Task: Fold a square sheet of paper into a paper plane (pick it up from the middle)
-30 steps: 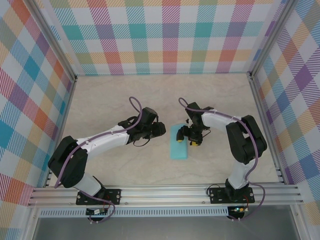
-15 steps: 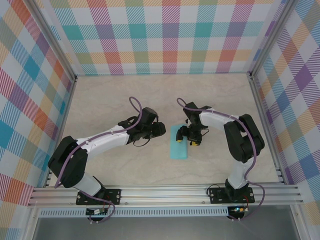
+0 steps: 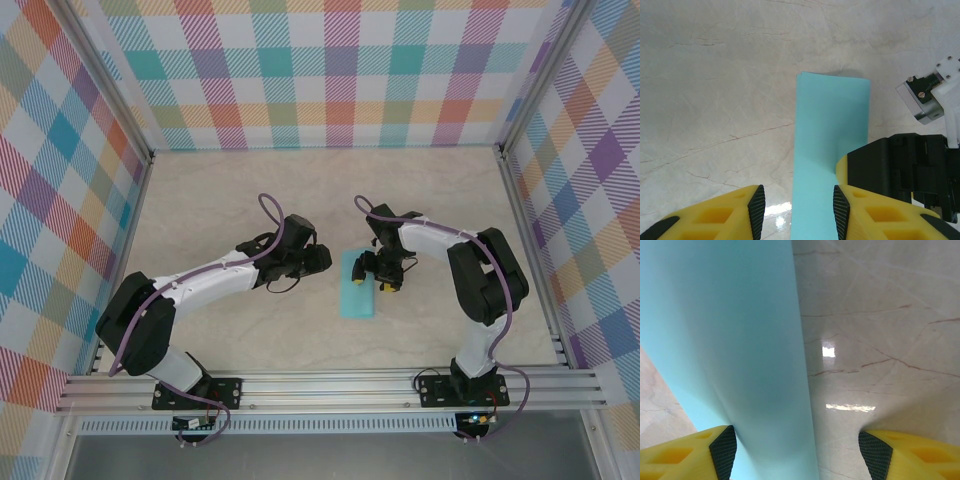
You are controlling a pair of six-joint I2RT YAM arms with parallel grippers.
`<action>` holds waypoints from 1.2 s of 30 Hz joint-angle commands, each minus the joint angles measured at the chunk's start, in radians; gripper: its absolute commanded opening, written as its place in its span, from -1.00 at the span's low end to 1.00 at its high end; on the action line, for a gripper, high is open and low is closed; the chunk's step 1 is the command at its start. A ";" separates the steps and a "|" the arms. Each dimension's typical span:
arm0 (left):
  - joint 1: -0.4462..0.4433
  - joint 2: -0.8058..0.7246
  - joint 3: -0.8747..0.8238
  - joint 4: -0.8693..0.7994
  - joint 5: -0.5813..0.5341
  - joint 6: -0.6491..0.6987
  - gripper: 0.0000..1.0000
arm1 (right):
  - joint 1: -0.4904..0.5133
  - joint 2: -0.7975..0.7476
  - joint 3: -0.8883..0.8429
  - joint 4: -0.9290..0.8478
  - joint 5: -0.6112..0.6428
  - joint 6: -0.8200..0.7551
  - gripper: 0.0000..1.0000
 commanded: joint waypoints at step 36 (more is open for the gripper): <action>-0.079 0.407 0.187 0.094 0.146 -0.084 -1.00 | -0.001 0.141 -0.086 0.037 0.153 -0.009 0.41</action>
